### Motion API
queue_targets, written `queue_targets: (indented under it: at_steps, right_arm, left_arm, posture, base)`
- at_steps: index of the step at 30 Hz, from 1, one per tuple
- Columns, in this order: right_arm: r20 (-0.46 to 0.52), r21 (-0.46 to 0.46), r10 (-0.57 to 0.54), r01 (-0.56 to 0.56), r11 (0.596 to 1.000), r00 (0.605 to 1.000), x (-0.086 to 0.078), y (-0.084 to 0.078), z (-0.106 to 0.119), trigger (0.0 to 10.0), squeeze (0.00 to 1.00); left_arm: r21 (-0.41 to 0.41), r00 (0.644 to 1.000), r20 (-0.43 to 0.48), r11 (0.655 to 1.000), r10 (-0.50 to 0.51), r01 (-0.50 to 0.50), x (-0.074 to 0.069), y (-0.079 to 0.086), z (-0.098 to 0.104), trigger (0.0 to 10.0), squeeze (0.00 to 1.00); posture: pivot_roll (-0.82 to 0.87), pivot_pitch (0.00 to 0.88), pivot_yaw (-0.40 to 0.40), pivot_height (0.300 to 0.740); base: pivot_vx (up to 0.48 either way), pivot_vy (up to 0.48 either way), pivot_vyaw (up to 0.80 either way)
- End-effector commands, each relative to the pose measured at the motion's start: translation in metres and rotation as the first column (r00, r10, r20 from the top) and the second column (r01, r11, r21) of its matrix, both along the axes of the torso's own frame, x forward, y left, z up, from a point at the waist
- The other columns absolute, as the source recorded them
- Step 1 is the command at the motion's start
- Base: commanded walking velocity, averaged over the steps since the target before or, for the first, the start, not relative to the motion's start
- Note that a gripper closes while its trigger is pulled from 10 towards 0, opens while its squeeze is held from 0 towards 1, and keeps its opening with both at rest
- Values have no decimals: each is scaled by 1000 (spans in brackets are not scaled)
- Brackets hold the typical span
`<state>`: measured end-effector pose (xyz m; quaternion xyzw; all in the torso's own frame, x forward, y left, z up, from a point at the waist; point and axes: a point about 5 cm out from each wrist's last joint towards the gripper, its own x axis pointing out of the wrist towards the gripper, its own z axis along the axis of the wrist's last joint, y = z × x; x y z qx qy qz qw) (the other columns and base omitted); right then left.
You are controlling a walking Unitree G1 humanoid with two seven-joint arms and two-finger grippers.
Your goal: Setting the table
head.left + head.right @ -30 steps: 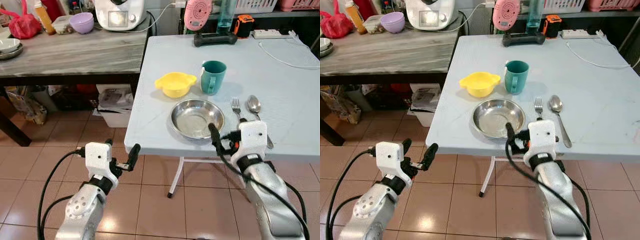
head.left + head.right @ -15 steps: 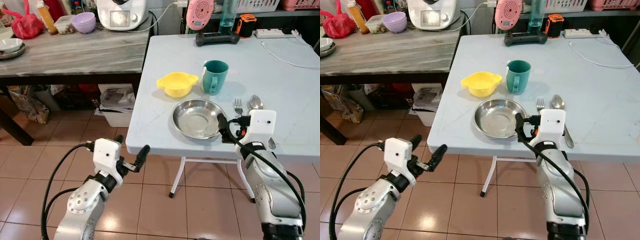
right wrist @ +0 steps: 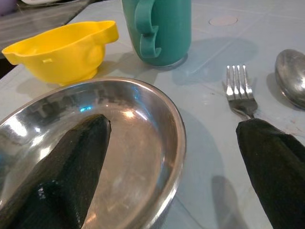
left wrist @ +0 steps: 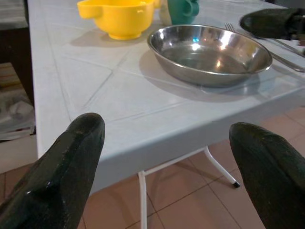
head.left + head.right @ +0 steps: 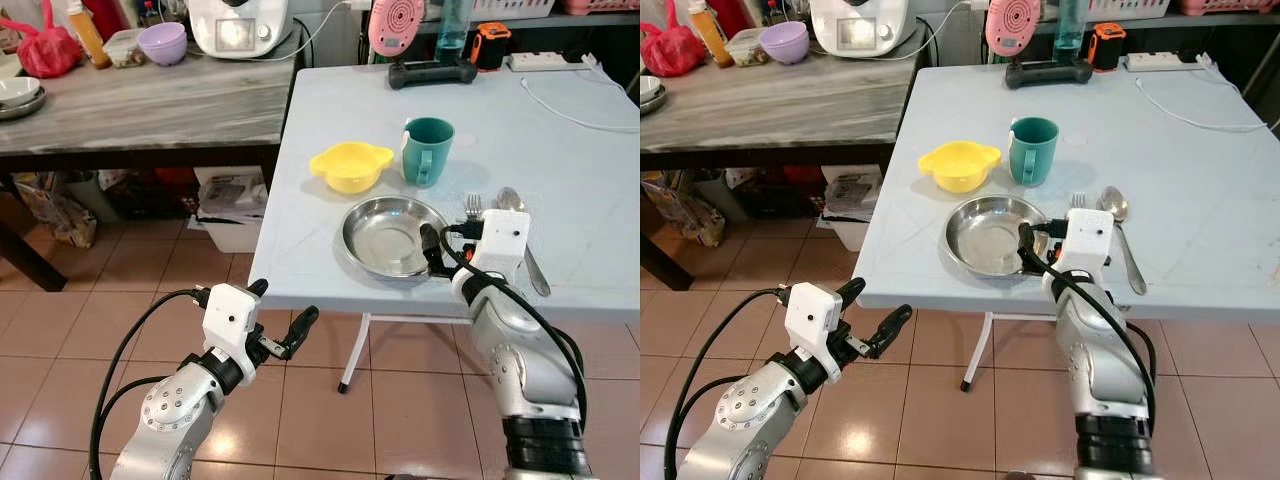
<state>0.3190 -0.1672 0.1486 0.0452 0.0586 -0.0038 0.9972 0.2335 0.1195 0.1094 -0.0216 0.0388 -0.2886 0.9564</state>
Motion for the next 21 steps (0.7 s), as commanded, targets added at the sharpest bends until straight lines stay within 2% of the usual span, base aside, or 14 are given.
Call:
queue_targets:
  at_steps: [1,6,8,10,14,15,17,18,19,21]
  right_arm:
    - [-13,-3,4,-4,1000,1000,5,4,0,10000,0]
    - [-47,-35,0,-1,999,999,13,7,-2,10000,0]
    - [-69,-11,-5,5,1000,998,16,8,-5,10000,0]
    - [-84,-30,-15,13,999,996,17,8,-6,10000,0]
    - [-90,13,2,-1,1000,996,19,13,-9,10000,0]
    - [-91,20,9,-7,1000,996,20,16,-10,9098,0]
    - [-95,16,12,-10,1000,995,20,17,-10,9098,0]
    - [-98,23,15,-13,1000,995,21,18,-11,1686,0]
    - [-105,34,25,-21,999,994,21,21,-11,0,0]
    - [-106,35,25,-22,999,994,22,22,-11,0,0]
  left_arm:
    - [12,1000,4,1000,-9,9,-3,0,2,10000,0]
    - [8,999,-5,999,-33,33,-4,-3,0,10000,0]
    - [7,999,-7,999,-37,37,-5,-3,0,10000,0]
    - [8,999,-7,999,-39,39,-5,-3,0,10000,0]
    - [7,999,-11,999,-45,45,-7,-3,0,10000,0]
    - [6,999,-15,999,-51,51,-7,-4,-1,10000,0]
    - [6,998,-17,999,-54,54,-8,-4,-1,10000,0]
    - [6,998,-18,998,-55,55,-8,-3,-1,10000,0]
    - [7,998,-20,998,-61,62,-10,-2,-2,10000,0]
    - [2,997,-19,998,-70,70,-11,-1,-1,10000,0]
  posture:
    - [-111,105,91,740]
    - [-107,106,87,740]
    - [-102,107,82,740]
    - [-102,107,82,740]
    - [-99,109,80,740]
    - [-99,109,80,740]
    - [-93,109,78,740]
    - [-91,109,79,740]
    - [-90,109,77,740]
    - [-87,109,76,740]
  base:
    - [0,0,0]
    - [0,0,0]
    - [0,0,0]
    - [0,0,0]
    - [0,0,0]
    - [0,0,0]
    - [0,0,0]
    - [0,0,0]
    - [0,0,0]
    - [0,0,0]
